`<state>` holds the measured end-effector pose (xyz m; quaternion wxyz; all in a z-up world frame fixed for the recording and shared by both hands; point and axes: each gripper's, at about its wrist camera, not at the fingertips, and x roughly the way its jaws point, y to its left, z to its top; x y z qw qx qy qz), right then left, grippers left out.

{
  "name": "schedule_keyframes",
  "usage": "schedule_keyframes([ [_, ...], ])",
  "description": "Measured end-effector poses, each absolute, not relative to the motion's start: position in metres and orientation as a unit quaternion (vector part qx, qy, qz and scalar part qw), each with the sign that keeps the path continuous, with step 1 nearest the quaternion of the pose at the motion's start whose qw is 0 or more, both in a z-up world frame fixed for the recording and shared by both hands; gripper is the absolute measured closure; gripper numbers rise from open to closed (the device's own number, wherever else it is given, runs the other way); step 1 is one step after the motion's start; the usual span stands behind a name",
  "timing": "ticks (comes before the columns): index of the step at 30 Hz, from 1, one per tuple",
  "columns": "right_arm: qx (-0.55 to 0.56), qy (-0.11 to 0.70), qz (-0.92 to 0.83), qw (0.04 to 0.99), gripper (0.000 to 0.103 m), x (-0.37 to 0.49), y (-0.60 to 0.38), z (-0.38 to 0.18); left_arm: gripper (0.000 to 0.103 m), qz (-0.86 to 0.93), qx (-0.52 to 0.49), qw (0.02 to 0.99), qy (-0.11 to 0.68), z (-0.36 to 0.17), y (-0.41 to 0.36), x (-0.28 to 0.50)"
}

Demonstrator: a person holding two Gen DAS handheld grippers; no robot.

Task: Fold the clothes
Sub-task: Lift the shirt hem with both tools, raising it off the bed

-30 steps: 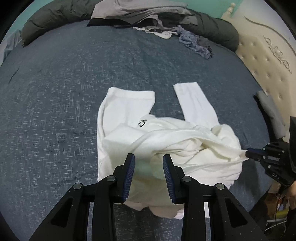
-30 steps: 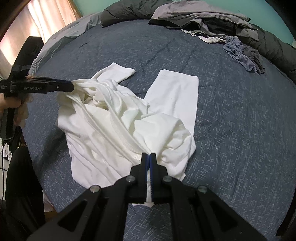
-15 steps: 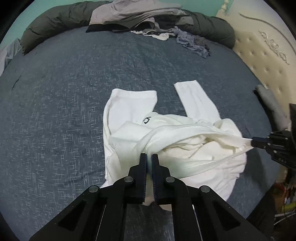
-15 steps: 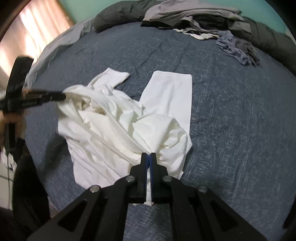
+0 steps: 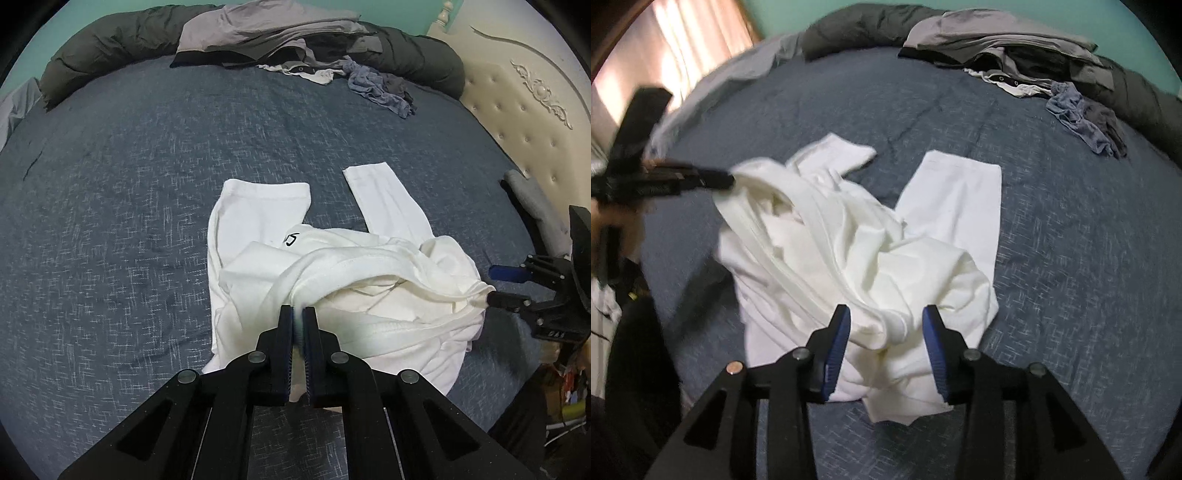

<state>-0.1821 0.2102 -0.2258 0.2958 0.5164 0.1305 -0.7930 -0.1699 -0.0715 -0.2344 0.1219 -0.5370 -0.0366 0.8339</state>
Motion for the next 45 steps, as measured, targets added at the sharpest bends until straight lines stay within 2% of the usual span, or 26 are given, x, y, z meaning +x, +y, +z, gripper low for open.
schedule_keyframes([
  [6,0.524,0.170,-0.785,0.285,0.062,-0.181,0.203,-0.241,0.098,0.832,-0.539,0.125,-0.036,-0.237,-0.071,-0.169],
  [7,0.527,0.169,-0.784,0.282,0.066,-0.181,0.204,-0.243,0.098,0.832,-0.540,0.126,-0.036,-0.238,-0.071,-0.169],
  [8,0.527,0.169,-0.784,0.281,0.082,-0.181,0.204,-0.244,0.098,0.832,-0.539,0.126,-0.036,-0.238,-0.071,-0.169],
  [9,0.527,0.170,-0.784,0.279,0.089,-0.181,0.204,-0.245,0.098,0.833,-0.537,0.127,-0.037,-0.238,-0.071,-0.169],
  [11,0.526,0.169,-0.786,0.278,0.094,-0.180,0.206,-0.244,0.099,0.835,-0.534,0.128,-0.037,-0.236,-0.072,-0.169],
  [15,0.500,0.152,-0.809,0.270,0.097,-0.180,0.212,-0.221,0.099,0.846,-0.517,0.126,-0.028,-0.220,-0.073,-0.167],
  [19,0.463,0.142,-0.836,0.257,0.100,-0.182,0.221,-0.176,0.099,0.860,-0.495,0.121,-0.033,-0.190,-0.076,-0.165],
  [30,0.333,0.135,-0.901,0.245,0.100,-0.158,0.230,0.002,0.100,0.916,-0.385,0.114,-0.018,-0.023,-0.075,-0.142],
  [45,0.161,0.162,-0.953,0.201,0.100,-0.087,0.243,0.243,0.100,0.971,-0.216,0.096,0.020,0.231,-0.063,-0.068],
])
